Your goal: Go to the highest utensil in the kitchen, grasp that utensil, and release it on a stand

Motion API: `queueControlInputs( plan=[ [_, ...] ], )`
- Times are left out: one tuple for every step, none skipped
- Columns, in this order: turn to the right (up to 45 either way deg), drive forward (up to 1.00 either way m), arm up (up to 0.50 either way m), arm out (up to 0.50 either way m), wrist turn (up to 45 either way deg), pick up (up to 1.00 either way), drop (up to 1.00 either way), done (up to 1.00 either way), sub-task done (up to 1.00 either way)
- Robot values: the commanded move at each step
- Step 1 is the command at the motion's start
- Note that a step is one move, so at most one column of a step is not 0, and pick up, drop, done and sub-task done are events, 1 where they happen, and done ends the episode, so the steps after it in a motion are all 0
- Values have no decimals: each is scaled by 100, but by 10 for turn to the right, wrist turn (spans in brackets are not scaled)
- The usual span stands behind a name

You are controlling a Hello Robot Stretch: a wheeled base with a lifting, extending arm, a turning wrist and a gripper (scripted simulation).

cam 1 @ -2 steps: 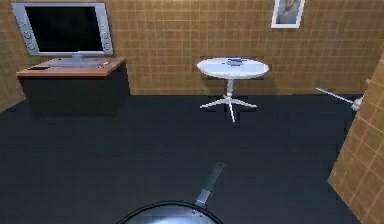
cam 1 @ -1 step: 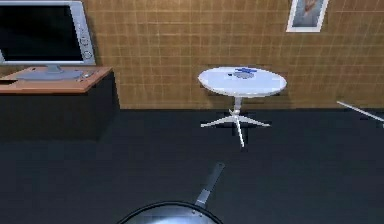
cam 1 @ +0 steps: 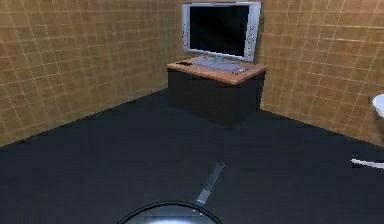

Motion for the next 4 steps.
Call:
queueControlInputs(
  plan=[
    [0,100,0,0,0,0,0,0,0],
    [-30,0,0,0,0,0,0,0,0],
    [0,100,0,0,0,0,0,0,0],
    [-30,0,0,0,0,0,0,0,0]
  ],
)
